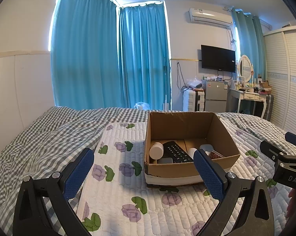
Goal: Organize rigid objects
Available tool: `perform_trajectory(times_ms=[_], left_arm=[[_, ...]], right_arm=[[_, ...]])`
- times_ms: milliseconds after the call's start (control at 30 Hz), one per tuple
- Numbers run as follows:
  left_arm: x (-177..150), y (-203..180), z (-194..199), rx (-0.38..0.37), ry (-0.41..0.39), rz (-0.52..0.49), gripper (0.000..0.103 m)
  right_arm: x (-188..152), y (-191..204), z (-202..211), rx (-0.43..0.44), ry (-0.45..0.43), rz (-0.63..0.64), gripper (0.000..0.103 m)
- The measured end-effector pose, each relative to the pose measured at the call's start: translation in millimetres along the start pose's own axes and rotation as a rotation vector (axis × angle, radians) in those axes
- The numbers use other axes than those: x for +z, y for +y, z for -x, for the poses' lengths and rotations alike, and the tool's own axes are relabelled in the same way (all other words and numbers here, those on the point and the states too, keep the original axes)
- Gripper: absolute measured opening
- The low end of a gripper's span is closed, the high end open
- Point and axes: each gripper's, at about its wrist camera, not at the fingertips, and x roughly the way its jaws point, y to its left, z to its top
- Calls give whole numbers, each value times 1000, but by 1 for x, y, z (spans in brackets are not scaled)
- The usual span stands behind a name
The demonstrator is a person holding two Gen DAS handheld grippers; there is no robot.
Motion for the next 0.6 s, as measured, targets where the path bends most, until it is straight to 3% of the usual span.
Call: perform_trajectory(times_ms=[600], left_arm=[[-1,-1,0,-12,3,4,103]], right_arm=[[-2,1,-4,-2,13,11,103]])
